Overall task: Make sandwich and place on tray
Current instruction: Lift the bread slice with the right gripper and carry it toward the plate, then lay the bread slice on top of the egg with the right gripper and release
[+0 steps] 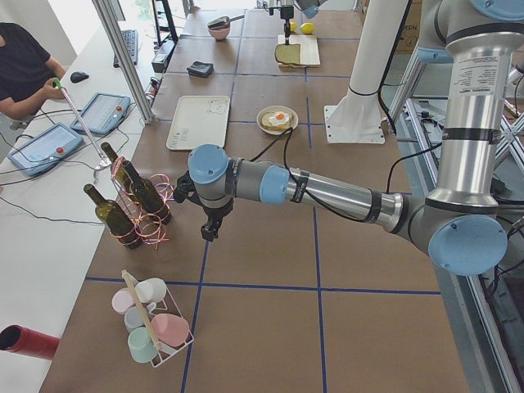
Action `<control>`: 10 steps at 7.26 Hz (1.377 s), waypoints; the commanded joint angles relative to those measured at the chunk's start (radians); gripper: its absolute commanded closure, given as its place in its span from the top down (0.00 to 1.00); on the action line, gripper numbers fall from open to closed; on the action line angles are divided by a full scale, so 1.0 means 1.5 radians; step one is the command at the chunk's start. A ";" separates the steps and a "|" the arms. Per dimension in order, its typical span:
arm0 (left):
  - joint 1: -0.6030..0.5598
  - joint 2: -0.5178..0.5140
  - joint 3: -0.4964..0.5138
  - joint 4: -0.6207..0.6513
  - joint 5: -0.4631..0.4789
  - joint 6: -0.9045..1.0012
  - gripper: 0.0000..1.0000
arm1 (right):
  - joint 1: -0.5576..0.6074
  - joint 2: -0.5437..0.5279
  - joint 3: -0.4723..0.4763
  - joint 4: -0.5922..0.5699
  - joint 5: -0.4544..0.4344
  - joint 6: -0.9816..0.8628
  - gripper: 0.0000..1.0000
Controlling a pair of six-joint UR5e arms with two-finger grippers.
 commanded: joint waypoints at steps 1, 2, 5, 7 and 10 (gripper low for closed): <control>0.000 -0.001 0.001 0.000 0.000 0.000 1.00 | -0.009 0.144 -0.009 -0.004 0.005 0.161 0.00; 0.000 0.000 0.002 0.000 0.000 0.000 1.00 | -0.026 0.207 -0.027 0.001 0.003 0.211 0.00; 0.000 -0.001 0.001 0.000 0.000 0.000 1.00 | -0.161 0.381 -0.093 0.002 -0.102 0.394 0.00; 0.000 -0.001 0.001 0.000 0.000 0.000 1.00 | -0.280 0.424 -0.092 0.007 -0.274 0.485 0.00; 0.000 0.000 -0.007 0.000 0.000 -0.001 1.00 | -0.318 0.431 -0.104 0.001 -0.317 0.490 0.00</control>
